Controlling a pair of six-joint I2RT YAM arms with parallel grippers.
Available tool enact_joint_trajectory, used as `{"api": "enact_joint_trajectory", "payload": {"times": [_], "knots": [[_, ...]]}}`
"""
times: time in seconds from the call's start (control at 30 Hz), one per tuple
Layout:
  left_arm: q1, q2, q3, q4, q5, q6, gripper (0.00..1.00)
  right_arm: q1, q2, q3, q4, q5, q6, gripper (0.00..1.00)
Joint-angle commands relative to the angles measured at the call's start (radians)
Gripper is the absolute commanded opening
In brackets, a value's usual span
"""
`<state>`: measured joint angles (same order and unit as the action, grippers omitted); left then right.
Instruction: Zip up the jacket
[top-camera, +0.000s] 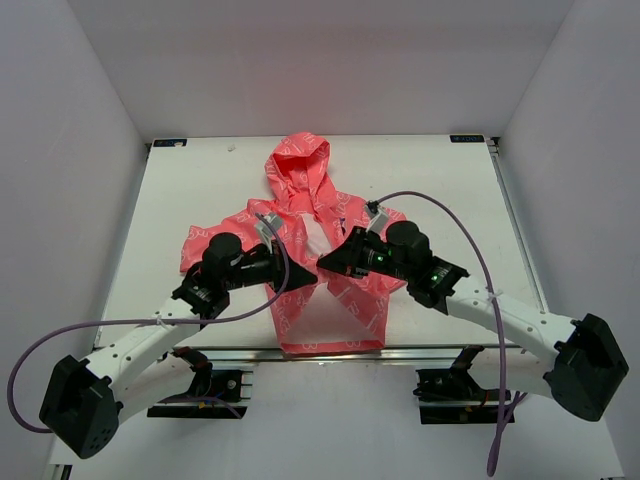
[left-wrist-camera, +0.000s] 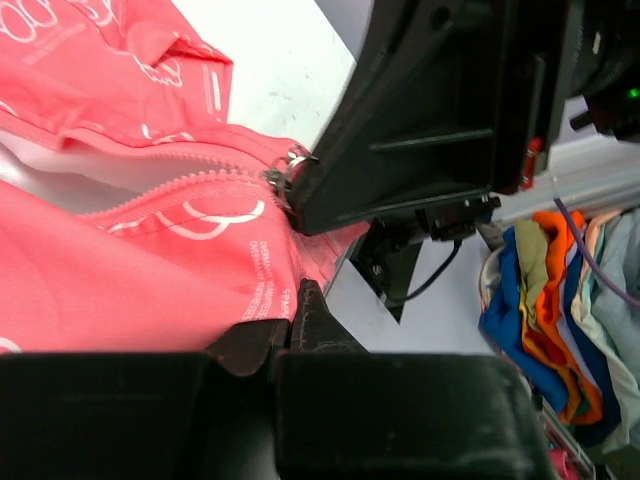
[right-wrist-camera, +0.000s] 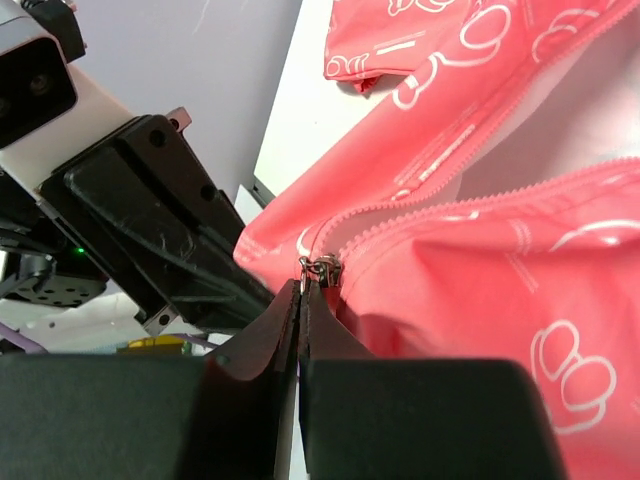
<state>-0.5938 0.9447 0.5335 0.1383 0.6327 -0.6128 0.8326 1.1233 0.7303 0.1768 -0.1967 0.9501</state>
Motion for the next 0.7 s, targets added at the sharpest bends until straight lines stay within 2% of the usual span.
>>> {"api": "enact_joint_trajectory", "payload": {"times": [0.0, 0.13, 0.23, 0.33, 0.47, 0.67], "knots": [[-0.012, -0.020, 0.016, -0.080, 0.133, 0.019, 0.00, -0.027, 0.048, 0.011, 0.147, 0.037, -0.060, 0.00], [-0.012, -0.040, 0.014, -0.211, 0.176, 0.018, 0.00, -0.036, 0.124, 0.032, 0.251, 0.083, -0.085, 0.00], [-0.012, -0.088, -0.003, -0.302, 0.168, -0.008, 0.00, -0.047, 0.200, 0.093, 0.282, 0.178, -0.105, 0.00], [-0.012, -0.130, -0.021, -0.393, 0.130, -0.028, 0.00, -0.082, 0.274, 0.109, 0.383, 0.191, -0.082, 0.00], [-0.012, -0.162, -0.038, -0.419, 0.104, -0.048, 0.00, -0.131, 0.377, 0.147, 0.463, 0.259, -0.065, 0.00], [-0.012, -0.178, -0.102, -0.396, 0.111, -0.126, 0.00, -0.228, 0.619, 0.361, 0.529, 0.279, -0.109, 0.00]]}}
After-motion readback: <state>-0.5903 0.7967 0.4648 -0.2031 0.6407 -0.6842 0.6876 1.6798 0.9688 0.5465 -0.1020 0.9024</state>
